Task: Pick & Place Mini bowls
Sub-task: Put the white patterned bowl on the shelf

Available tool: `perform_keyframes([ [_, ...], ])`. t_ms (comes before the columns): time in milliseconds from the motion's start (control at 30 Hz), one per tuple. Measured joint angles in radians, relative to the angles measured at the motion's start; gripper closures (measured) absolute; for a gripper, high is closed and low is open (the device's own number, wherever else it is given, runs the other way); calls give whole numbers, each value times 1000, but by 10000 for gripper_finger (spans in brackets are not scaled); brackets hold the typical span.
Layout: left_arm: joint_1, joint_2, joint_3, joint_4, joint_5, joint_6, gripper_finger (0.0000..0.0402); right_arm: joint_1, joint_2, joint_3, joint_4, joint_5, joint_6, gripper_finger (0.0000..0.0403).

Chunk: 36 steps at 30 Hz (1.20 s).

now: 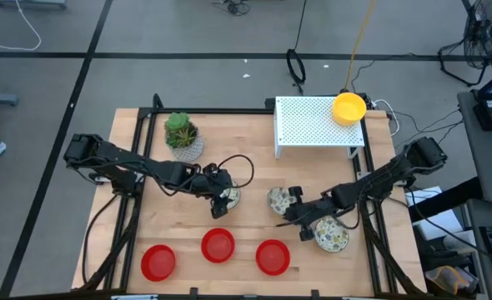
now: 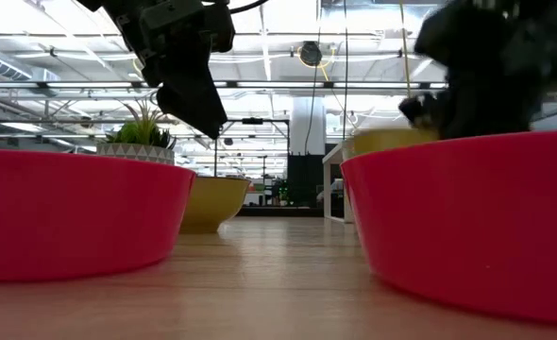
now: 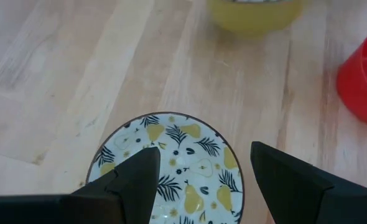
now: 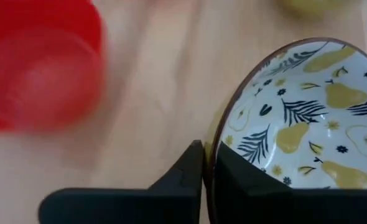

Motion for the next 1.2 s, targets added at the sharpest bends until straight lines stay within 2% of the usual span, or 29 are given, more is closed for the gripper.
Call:
perform_keyframes([
  [233,0,0,0,5,-33,30,146,-2,-161,70,39,-23,-35,396],
  [400,2,0,1,47,-55,76,146,-53,-276,124,-9,104,-93,396],
  [500,5,0,1,69,-57,89,146,-128,-306,175,-128,173,-92,396],
  [867,39,0,1,106,-58,89,146,-580,-231,433,-709,183,46,397],
  [1033,58,0,1,106,-57,142,146,-732,-179,471,-817,169,40,396],
  [1200,84,0,1,105,-56,191,146,-817,-120,475,-835,128,-35,396],
])
